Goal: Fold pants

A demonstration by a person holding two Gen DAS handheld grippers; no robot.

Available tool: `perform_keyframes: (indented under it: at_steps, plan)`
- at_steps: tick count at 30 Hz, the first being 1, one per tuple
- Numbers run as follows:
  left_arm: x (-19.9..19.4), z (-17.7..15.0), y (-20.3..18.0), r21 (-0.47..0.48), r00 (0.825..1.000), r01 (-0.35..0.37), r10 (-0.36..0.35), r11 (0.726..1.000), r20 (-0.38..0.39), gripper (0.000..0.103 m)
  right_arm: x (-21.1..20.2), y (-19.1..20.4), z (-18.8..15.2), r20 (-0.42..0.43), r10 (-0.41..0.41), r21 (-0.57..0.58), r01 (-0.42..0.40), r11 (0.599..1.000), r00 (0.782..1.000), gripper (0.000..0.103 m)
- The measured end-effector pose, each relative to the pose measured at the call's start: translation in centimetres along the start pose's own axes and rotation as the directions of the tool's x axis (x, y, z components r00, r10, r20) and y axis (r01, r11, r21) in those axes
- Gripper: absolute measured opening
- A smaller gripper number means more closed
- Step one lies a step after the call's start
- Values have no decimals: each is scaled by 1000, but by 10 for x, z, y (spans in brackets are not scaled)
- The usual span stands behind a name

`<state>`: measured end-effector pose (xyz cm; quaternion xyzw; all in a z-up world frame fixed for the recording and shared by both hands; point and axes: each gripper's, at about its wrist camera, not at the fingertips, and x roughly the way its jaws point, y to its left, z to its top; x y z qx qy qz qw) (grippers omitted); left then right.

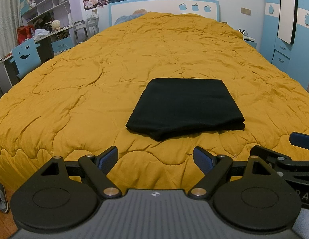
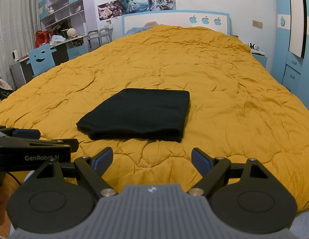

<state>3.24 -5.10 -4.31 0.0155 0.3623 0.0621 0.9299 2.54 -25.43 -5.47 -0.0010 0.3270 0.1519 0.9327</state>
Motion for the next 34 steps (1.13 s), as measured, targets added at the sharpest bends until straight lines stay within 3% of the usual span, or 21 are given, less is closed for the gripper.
perform_keyframes:
  at_steps: [34]
  plan:
    - [-5,2,-2,13,1000,4,-4,1000,19,99,-3,4,-1,9,-5,13,5,1000,1000,82]
